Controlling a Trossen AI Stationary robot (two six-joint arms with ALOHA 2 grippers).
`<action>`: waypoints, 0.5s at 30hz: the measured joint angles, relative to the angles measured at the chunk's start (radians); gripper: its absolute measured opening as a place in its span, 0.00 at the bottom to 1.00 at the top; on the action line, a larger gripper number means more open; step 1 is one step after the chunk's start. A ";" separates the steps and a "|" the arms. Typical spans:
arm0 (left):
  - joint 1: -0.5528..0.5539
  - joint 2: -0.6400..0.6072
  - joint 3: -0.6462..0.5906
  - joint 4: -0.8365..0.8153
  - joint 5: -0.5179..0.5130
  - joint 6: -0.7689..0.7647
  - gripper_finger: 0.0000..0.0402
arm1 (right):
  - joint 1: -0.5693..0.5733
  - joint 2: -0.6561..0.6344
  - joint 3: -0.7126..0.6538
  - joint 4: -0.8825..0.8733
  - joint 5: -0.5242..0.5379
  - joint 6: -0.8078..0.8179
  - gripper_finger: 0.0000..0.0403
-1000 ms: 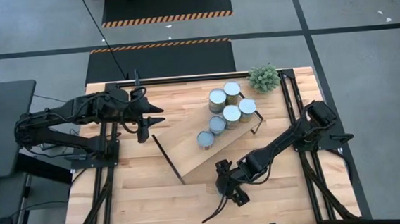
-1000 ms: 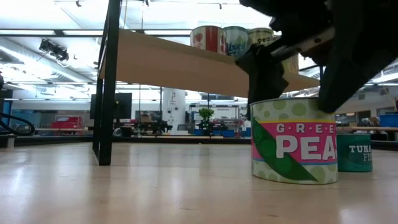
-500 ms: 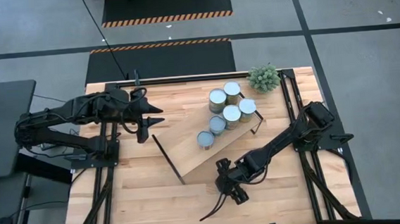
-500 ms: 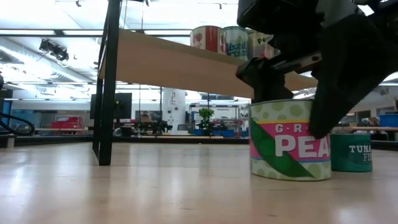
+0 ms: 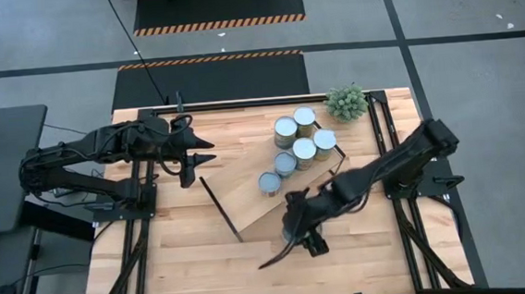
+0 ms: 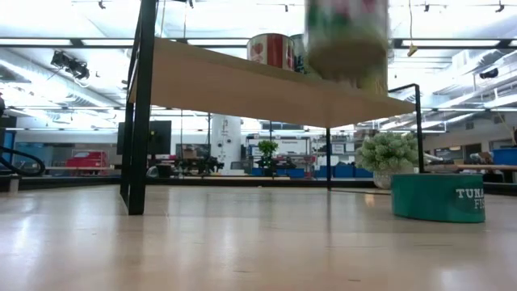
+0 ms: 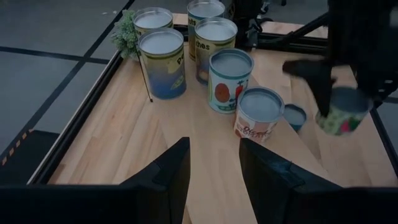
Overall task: Pick and place cans onto a shelf
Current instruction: Put the small canned peas on the shelf aligned with the other big canned mixed vegetables
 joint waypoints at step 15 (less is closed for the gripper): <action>0.000 0.000 0.000 0.001 0.000 -0.016 0.36 | -0.160 -0.047 0.311 -0.192 0.139 -0.095 0.73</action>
